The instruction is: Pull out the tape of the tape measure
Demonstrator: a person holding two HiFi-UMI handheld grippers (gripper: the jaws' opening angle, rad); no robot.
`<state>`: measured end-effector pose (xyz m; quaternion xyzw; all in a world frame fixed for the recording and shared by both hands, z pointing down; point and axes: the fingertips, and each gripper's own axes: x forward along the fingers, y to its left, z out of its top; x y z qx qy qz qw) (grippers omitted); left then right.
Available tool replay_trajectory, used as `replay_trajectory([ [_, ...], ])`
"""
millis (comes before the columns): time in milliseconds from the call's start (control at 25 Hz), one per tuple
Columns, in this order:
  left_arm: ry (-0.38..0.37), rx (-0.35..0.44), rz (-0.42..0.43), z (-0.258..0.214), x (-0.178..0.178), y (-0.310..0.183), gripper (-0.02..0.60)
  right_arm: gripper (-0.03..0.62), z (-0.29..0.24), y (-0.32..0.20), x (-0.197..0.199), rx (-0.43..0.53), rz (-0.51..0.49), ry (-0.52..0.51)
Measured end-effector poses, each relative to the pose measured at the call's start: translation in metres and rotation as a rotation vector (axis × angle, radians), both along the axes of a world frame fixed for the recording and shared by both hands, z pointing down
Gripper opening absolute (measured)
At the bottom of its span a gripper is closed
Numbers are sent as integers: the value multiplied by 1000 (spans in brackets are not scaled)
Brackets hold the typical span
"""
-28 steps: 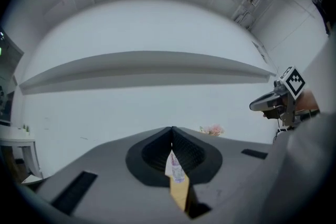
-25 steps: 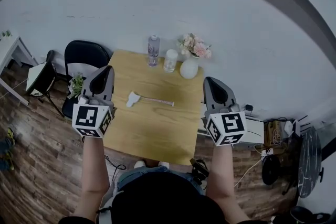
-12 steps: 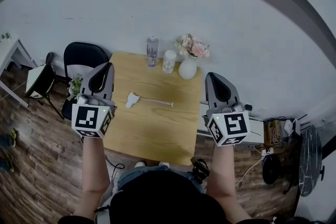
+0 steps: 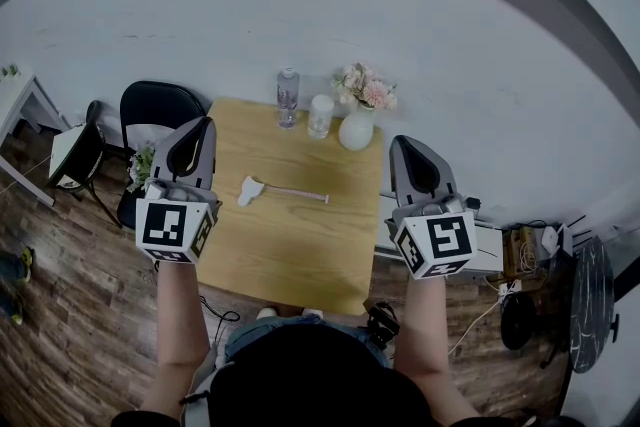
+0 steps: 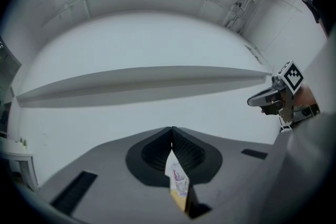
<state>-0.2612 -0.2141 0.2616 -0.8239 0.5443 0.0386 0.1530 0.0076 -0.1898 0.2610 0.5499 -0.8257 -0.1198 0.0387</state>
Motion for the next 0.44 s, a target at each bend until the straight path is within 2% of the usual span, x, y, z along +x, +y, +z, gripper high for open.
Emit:
replay_trajectory([
  [440,3,12,-10,-3,2,1,11,14,0,2,6,-2,10,-5],
])
